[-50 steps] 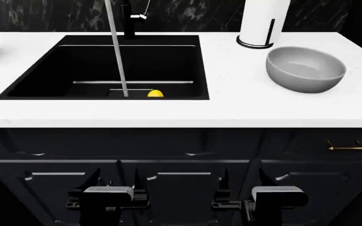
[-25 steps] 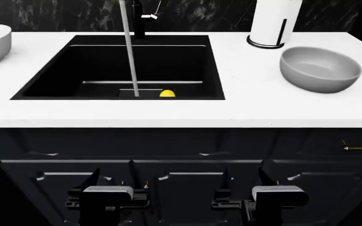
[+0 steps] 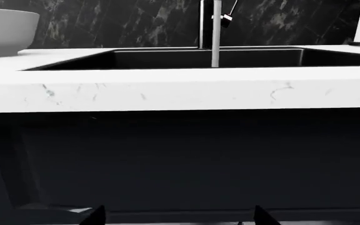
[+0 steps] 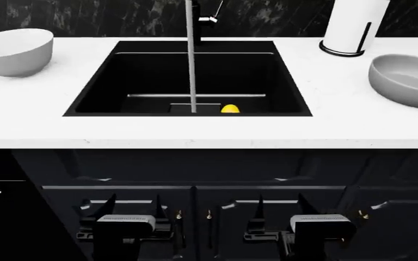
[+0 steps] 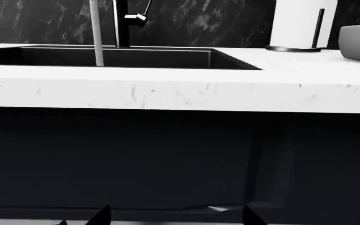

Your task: Pick the eggplants and oranges from the sink and place them in one bowl. Place the carrot in the other bowl. Then turn off the sink faucet.

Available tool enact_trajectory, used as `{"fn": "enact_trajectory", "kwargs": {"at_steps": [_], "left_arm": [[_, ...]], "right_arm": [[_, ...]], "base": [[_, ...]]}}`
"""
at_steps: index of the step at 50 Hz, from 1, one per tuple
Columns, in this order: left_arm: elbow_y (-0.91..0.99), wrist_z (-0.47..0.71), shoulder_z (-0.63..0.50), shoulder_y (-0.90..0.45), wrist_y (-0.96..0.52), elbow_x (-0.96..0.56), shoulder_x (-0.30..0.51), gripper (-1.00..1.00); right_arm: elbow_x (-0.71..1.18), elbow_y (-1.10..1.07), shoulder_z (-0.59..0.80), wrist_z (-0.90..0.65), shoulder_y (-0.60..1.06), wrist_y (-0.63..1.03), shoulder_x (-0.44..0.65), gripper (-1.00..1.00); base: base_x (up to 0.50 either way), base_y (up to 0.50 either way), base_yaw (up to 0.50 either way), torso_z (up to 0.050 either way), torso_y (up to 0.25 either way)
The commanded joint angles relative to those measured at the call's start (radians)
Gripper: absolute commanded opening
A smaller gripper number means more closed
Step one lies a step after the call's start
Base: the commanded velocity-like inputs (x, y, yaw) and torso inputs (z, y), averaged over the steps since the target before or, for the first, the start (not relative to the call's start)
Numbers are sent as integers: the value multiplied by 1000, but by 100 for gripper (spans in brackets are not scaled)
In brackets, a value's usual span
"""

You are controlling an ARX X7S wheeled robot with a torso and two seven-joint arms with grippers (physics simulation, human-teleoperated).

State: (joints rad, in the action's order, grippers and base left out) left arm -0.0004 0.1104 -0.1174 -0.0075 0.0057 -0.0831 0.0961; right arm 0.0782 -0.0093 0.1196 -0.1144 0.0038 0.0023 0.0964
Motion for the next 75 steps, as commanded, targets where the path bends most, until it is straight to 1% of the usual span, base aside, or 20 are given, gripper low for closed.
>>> {"fn": "enact_trajectory", "kwargs": {"at_steps": [1,21,27,65,68,70,75], "left_arm": [[-3,11,-15,0,5,-11,14,100],[-9,37,-41,-3,14,-10,29,100],[-10,34,-37,5,33,-25,40,100],[-8,59,-67,-1,30,-51,59,100],[2,55,-67,1,34,-63,61,100],[-4,72,-79,-4,14,-34,62,100],[24,70,-72,2,2,-60,65,100]], "right_arm": [[7,-7,14,-19,0,3,13,100],[17,3,31,-52,10,25,26,100],[28,8,33,-57,13,33,28,100],[55,14,60,-87,19,31,50,100],[57,15,62,-88,20,31,51,100],[58,14,63,-89,20,32,53,100],[60,17,66,-95,24,39,55,100]], "base": [[121,230,0,0,0],[66,52,0,0,0],[0,0,0,49,0],[0,0,0,50,0],[0,0,0,0,0],[0,0,0,0,0],[0,0,0,0,0]]}}
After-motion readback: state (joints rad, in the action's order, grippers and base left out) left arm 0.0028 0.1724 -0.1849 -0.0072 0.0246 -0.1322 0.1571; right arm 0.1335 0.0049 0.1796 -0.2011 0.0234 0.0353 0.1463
